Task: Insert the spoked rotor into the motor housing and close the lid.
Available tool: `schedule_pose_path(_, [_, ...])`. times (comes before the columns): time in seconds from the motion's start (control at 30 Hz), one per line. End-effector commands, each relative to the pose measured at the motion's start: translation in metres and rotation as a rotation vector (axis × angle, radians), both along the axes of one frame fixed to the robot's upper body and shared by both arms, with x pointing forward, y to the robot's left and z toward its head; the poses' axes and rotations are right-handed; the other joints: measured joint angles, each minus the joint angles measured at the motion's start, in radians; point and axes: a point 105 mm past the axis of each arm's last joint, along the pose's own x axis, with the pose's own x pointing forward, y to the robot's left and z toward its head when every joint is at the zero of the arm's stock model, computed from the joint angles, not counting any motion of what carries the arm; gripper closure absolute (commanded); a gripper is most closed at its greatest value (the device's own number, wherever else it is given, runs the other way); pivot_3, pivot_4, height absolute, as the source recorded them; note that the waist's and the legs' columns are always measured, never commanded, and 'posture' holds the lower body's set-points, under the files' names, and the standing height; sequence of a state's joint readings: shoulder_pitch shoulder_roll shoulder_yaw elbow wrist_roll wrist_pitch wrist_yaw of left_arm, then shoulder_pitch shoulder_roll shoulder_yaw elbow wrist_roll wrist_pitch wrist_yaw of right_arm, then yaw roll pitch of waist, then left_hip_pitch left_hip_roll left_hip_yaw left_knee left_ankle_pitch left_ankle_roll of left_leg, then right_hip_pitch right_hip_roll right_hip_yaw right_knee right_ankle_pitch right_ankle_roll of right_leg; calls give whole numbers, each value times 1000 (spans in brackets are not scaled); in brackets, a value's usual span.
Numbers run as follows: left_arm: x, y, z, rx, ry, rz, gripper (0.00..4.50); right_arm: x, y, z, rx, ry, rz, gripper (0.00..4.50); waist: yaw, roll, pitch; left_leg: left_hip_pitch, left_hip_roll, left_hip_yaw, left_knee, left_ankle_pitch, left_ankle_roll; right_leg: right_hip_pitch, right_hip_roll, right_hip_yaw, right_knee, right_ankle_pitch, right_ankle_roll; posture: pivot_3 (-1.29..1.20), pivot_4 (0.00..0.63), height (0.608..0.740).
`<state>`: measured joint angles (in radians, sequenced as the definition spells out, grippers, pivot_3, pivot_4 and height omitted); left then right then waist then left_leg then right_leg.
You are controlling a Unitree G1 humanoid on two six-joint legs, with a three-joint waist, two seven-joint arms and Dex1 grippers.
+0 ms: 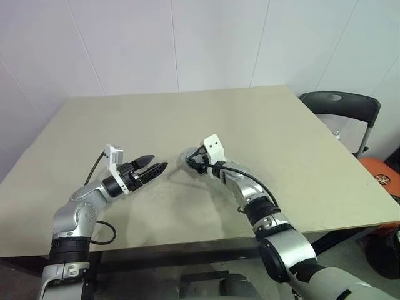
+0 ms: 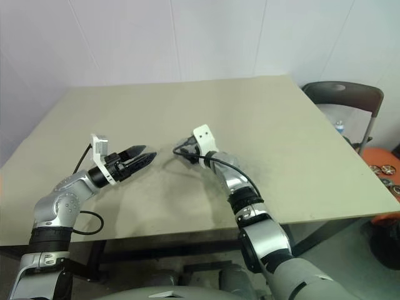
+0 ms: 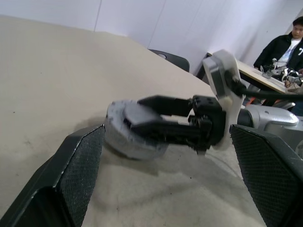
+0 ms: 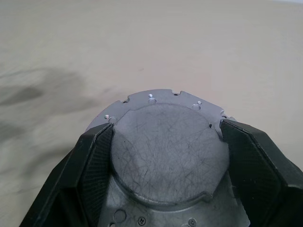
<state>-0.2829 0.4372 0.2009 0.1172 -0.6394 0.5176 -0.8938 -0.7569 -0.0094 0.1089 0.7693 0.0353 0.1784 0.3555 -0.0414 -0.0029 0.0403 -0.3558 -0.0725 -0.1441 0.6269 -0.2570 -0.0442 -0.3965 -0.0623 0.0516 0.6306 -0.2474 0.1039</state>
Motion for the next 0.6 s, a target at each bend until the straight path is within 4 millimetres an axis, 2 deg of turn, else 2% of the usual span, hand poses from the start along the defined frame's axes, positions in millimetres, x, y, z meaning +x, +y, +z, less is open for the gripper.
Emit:
schedule_pose_path(0.03, [3,2,10,10,-44,2,0,12,-12,21,45,-52,-56,1288,0,0,0,0,0,0,0,0,0,0,0,0,0,-1,-2,0,0,740])
schedule_pose_path(0.13, [3,2,10,11,-43,3,0,8,-4,24,121,-26,-15,1288,-2,0,0,0,0,0,0,0,0,0,0,0,0,-1,-2,0,0,740])
schedule_pose_path(0.2, [3,2,9,12,-41,4,0,6,-1,27,112,-49,9,1288,-4,0,0,0,0,0,-1,0,0,0,0,0,0,-1,-2,0,0,740])
schedule_pose_path(0.43, [3,2,8,13,-39,5,0,12,-9,29,53,-108,-44,1288,-4,0,1,0,0,1,-4,0,0,-2,1,1,0,0,1,0,0,740])
schedule_pose_path(0.6, [3,2,8,16,-39,5,0,11,-11,21,35,-70,-48,1288,-5,0,1,0,0,1,-5,0,0,-3,1,1,-1,0,1,0,0,740])
